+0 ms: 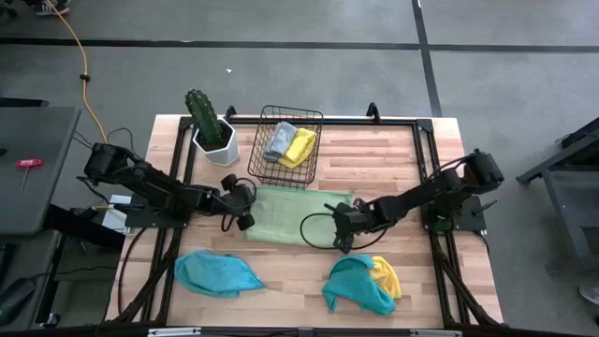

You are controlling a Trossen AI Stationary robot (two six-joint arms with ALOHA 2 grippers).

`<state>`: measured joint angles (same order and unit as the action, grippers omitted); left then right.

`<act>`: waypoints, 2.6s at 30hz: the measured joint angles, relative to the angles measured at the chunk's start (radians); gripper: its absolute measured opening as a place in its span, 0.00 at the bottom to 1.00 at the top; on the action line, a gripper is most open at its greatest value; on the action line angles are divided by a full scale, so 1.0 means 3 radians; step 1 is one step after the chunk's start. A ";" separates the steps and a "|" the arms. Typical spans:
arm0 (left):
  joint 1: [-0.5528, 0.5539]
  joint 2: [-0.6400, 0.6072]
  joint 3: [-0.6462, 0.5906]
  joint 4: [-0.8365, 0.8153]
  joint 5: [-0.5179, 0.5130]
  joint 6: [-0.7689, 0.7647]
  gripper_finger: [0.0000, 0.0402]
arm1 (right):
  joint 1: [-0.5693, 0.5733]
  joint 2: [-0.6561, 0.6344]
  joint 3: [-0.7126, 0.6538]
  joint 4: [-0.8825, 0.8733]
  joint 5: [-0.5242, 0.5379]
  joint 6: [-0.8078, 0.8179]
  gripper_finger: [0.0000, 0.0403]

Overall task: Fold microfiber towels
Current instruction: Fold the green microfiber cloth

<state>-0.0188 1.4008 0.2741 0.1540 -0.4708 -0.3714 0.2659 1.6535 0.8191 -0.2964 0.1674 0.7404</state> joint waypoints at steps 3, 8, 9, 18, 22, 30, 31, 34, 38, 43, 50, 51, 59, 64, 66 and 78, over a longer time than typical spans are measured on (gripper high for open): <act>-0.0020 -0.0039 0.0001 -0.0099 0.0002 -0.0035 0.00 | 0.0042 0.0088 0.0006 -0.0113 -0.0061 0.0076 0.51; -0.0030 -0.0054 0.0000 -0.0134 -0.0003 -0.0035 0.00 | 0.0155 0.0063 0.0002 -0.0243 0.0069 0.0059 0.51; -0.0030 -0.0054 0.0000 -0.0134 -0.0002 -0.0029 0.00 | 0.0173 0.0038 0.0002 -0.0258 0.0091 0.0059 0.51; -0.0031 -0.0355 0.0097 -0.0532 0.0075 0.0151 0.00 | 0.0300 -0.0329 0.0058 -0.0252 0.0477 -0.0162 0.51; -0.0032 -0.0623 0.0207 -0.0981 0.0102 0.0144 0.00 | 0.0303 -0.0489 0.0058 -0.0210 0.0655 -0.0334 0.51; -0.0237 -0.1051 0.0263 -0.1038 0.0500 0.0150 0.00 | 0.0298 -0.0624 0.0058 0.0225 0.1302 -0.0879 0.51; -0.0307 -0.1057 0.0264 -0.0982 0.0532 0.0148 0.00 | 0.0298 -0.0624 0.0058 0.0280 0.1354 -0.0920 0.51; -0.0546 -0.0992 0.0264 -0.0841 0.0564 0.0131 0.00 | 0.0297 -0.0624 0.0058 0.0420 0.1378 -0.1002 0.51; -0.0864 -0.0742 0.0266 -0.0615 0.0514 0.0003 0.00 | 0.0299 -0.0624 0.0058 0.0490 0.1377 -0.1022 0.51; -0.1186 -0.0358 0.0267 -0.0362 0.0429 -0.0207 0.00 | 0.0300 -0.0624 0.0058 0.0484 0.1377 -0.0988 0.51; -0.1409 0.0026 0.0274 -0.0232 0.0350 -0.0490 0.00 | 0.0300 -0.0624 0.0058 0.0484 0.1377 -0.0988 0.51; -0.1427 0.0044 0.0277 -0.0220 0.0345 -0.0493 0.00 | 0.0300 -0.0624 0.0058 0.0484 0.1377 -0.0988 0.51; -0.1450 -0.0213 0.0268 -0.0283 0.0361 -0.0308 0.00 | 0.0298 -0.0623 0.0056 0.0484 0.1377 -0.0988 0.51; -0.1450 -0.0468 0.0268 -0.0315 0.0506 -0.0208 0.01 | 0.0298 -0.0623 0.0056 0.0484 0.1378 -0.0988 0.51; -0.1450 -0.0531 0.0269 -0.0345 0.0573 -0.0195 0.02 | 0.0298 -0.0623 0.0056 0.0484 0.1378 -0.0987 0.51; -0.1450 -0.0369 0.0270 -0.0539 0.0578 -0.0188 0.28 | 0.0298 -0.0623 0.0056 0.0490 0.1378 -0.0987 0.51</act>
<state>-0.4538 1.2902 0.3550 -0.0076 -0.2974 -0.4278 0.3553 1.4666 0.8360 -0.1493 0.5808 0.4442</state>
